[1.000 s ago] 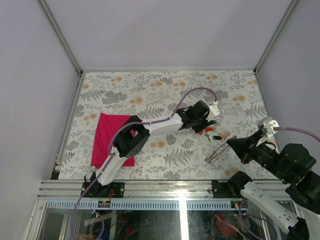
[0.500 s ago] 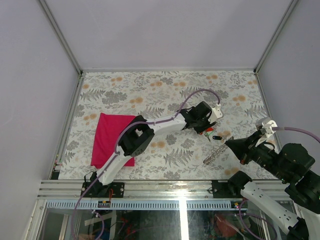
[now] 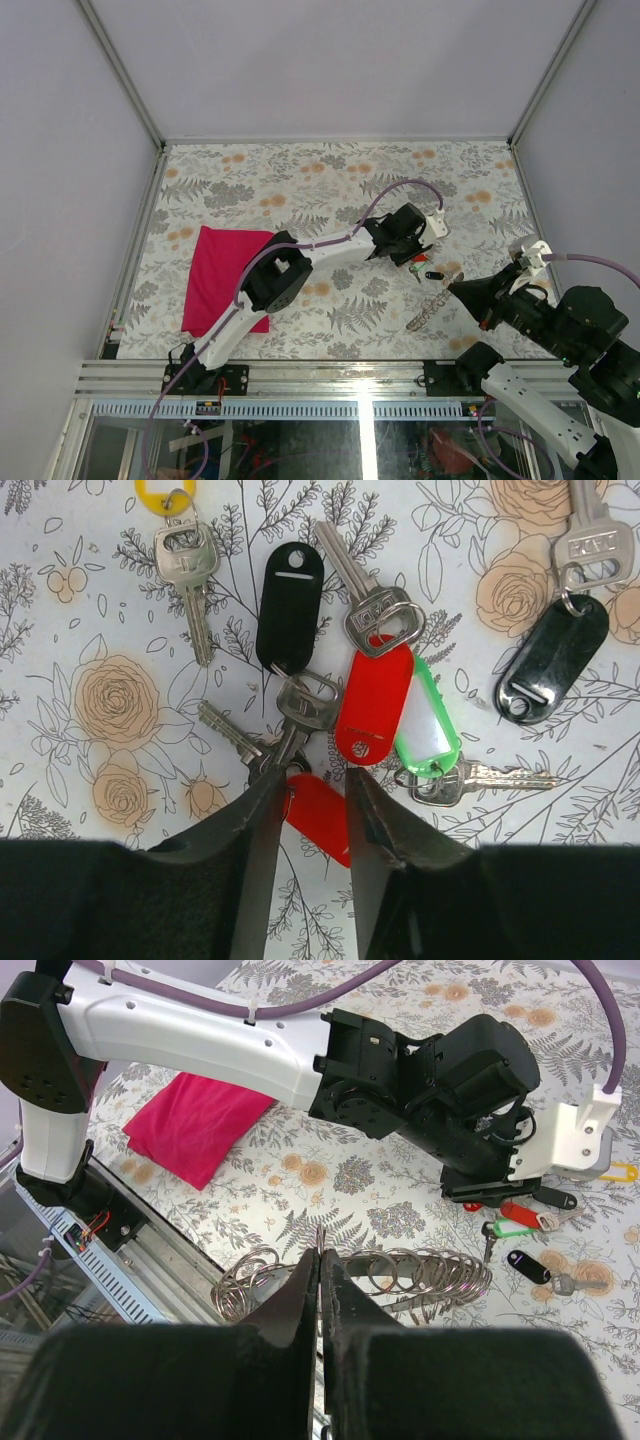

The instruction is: Put the keys on the keyring

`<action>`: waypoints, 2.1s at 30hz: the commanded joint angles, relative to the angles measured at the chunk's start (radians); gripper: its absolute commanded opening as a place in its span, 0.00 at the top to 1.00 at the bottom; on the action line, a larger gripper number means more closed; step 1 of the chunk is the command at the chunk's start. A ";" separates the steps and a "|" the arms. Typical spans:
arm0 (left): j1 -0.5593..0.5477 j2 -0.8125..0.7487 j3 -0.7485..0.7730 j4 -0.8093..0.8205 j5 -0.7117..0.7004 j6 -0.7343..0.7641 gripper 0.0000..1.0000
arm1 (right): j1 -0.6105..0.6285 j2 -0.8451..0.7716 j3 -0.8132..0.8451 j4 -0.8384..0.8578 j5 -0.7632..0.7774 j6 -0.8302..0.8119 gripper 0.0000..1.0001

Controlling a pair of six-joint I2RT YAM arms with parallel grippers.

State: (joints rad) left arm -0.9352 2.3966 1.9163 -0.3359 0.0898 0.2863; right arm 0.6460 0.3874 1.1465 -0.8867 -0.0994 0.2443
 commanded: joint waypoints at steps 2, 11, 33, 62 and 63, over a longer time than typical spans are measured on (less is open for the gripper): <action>0.001 0.019 0.019 0.005 0.000 0.023 0.76 | 0.004 0.014 0.001 0.059 -0.028 0.010 1.00; 0.003 -0.077 -0.122 0.069 0.000 0.015 1.00 | 0.004 0.016 -0.006 0.070 -0.035 0.010 1.00; 0.024 -0.380 -0.493 0.369 -0.040 -0.391 0.69 | 0.004 0.014 -0.036 0.105 -0.015 0.001 1.00; 0.035 -0.047 0.007 -0.030 -0.441 -0.997 0.54 | 0.004 -0.023 -0.009 0.070 0.063 0.031 1.00; 0.031 -0.042 0.014 -0.040 -0.456 -1.001 0.54 | 0.004 -0.026 -0.011 0.071 0.061 0.033 1.00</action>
State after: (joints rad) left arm -0.8768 2.3428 1.8641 -0.2996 -0.2352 -0.6338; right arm 0.6460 0.3756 1.0996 -0.8722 -0.0605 0.2630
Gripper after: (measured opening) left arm 0.458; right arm 0.010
